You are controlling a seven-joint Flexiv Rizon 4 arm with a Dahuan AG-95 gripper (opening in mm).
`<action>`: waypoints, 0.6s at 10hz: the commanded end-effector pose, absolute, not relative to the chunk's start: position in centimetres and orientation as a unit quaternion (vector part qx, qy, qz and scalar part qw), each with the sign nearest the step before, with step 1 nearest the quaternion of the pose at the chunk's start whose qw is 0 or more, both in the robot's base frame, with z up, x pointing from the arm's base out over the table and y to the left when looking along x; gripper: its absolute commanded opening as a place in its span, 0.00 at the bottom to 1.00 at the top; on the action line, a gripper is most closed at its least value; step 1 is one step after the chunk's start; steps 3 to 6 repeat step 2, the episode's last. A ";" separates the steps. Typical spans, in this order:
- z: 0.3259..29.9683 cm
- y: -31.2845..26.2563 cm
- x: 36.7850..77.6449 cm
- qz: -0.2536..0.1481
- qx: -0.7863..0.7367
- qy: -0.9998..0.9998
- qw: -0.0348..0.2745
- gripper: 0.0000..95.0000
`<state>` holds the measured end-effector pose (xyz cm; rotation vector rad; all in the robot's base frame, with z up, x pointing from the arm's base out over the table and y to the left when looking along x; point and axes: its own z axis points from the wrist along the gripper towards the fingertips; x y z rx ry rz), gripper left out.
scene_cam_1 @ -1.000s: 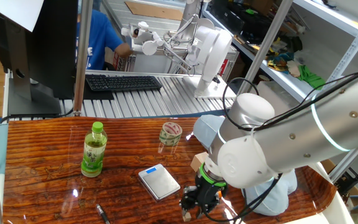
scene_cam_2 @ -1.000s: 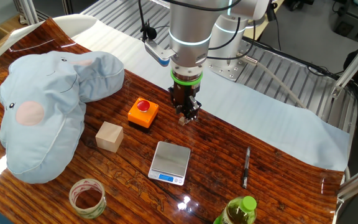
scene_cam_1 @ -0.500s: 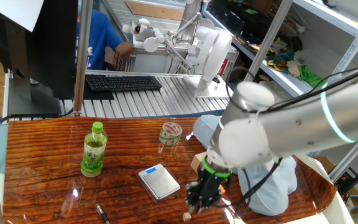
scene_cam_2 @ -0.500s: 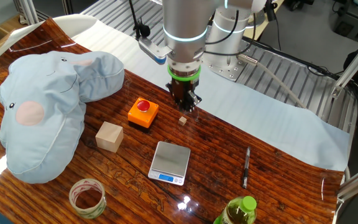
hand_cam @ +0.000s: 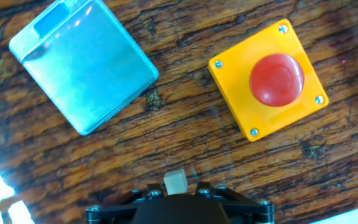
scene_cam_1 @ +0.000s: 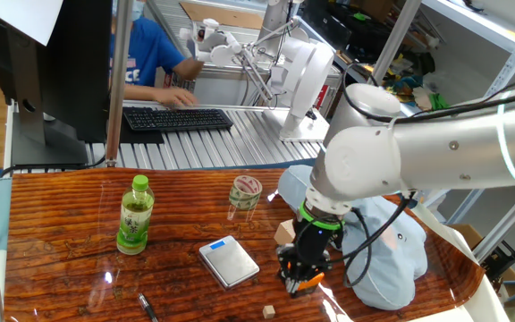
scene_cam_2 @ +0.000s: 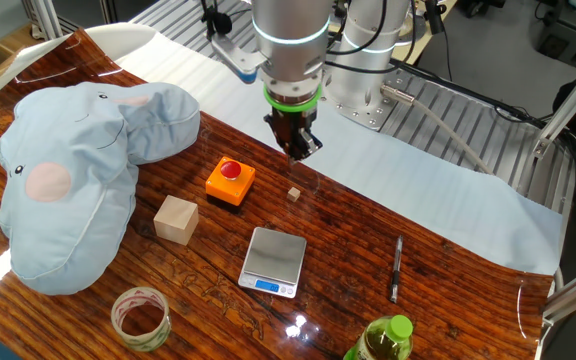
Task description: Remove the object from the scale
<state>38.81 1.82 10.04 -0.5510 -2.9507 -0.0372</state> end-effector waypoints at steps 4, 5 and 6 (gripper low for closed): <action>10.5 1.1 38.7 -0.002 -0.204 -0.975 0.090 0.00; 10.5 1.1 38.7 -0.002 -0.204 -0.975 0.090 0.00; 10.5 1.1 38.7 -0.002 -0.204 -0.975 0.090 0.00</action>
